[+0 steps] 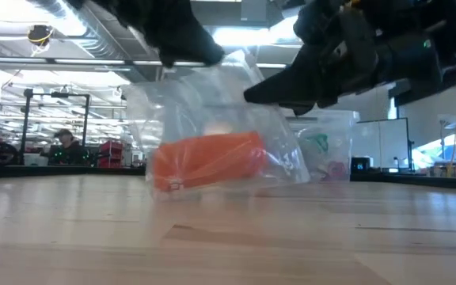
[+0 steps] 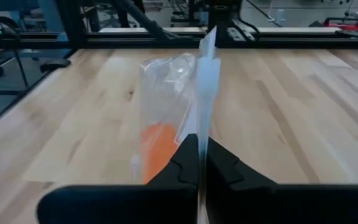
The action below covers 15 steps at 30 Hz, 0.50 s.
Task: Roll bandage
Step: Close the zip bag
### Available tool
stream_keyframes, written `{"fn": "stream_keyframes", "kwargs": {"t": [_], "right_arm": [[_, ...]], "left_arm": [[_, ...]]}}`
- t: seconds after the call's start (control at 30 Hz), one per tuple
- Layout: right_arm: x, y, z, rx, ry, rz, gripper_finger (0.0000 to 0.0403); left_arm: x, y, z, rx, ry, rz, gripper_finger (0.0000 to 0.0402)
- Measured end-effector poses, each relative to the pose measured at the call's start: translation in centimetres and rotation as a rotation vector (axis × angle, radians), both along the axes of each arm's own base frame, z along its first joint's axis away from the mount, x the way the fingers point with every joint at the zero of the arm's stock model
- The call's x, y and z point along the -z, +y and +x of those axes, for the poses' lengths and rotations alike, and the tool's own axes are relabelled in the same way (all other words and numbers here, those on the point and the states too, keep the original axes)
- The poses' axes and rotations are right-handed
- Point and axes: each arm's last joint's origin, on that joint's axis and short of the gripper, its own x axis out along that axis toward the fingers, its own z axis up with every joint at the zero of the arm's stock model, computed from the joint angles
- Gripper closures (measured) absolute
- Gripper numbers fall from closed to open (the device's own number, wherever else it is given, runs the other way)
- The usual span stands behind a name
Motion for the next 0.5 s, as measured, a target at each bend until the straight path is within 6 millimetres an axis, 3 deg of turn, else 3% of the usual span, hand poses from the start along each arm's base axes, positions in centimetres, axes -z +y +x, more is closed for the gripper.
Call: {"fn": "stream_keyframes", "kwargs": {"t": [0.13,0.23,0.33,0.5], "right_arm": [[-0.2,0.5,0.6,-0.001,0.048,-0.016,0.0399],[0.0,0.4,0.8,0.025,0.114,-0.033,0.0398],[0.0,0.3,0.9,0.043,0.129,-0.043,0.0398],[-0.4,0.4,1.1,0.045,0.089,-0.031,0.0399]], "left_arm": [[1.1,0.4,0.7,0.118,0.056,-0.116,0.0286],[0.6,0.0,0.9,0.182,0.053,-0.166,0.0263],[0.5,0.0,0.9,0.176,0.063,-0.168,0.0245],[2.2,0.3,1.8,0.096,0.109,-0.118,0.0239]]}}
